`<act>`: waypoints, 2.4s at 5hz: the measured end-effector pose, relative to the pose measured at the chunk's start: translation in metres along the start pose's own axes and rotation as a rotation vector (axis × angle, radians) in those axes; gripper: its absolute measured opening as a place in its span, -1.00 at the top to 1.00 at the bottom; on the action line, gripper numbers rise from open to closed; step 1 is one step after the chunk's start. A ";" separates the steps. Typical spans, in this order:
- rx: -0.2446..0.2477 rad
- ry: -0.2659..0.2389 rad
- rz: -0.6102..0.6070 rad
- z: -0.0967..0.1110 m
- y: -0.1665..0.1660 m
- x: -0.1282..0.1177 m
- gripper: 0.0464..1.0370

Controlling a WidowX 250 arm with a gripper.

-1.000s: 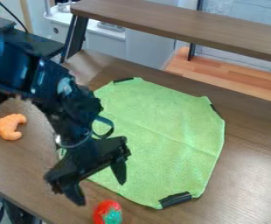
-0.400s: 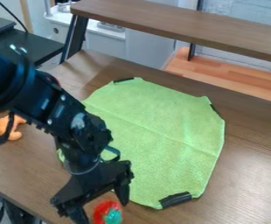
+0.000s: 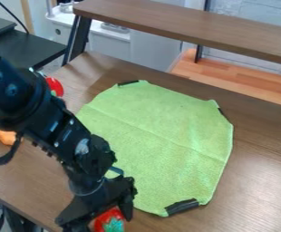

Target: Move the strawberry from the table onto the cloth

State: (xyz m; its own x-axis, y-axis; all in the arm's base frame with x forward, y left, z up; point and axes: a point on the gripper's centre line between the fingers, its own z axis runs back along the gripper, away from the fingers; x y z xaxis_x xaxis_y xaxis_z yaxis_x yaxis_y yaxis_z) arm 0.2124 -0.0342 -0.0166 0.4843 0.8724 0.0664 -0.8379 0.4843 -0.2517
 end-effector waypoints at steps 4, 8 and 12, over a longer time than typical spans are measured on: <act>-0.149 0.176 -0.087 0.042 -0.044 0.041 -0.48; -0.104 0.131 -0.263 -0.010 -0.095 0.044 -0.56; -0.048 0.132 -0.317 0.064 -0.113 0.096 -0.92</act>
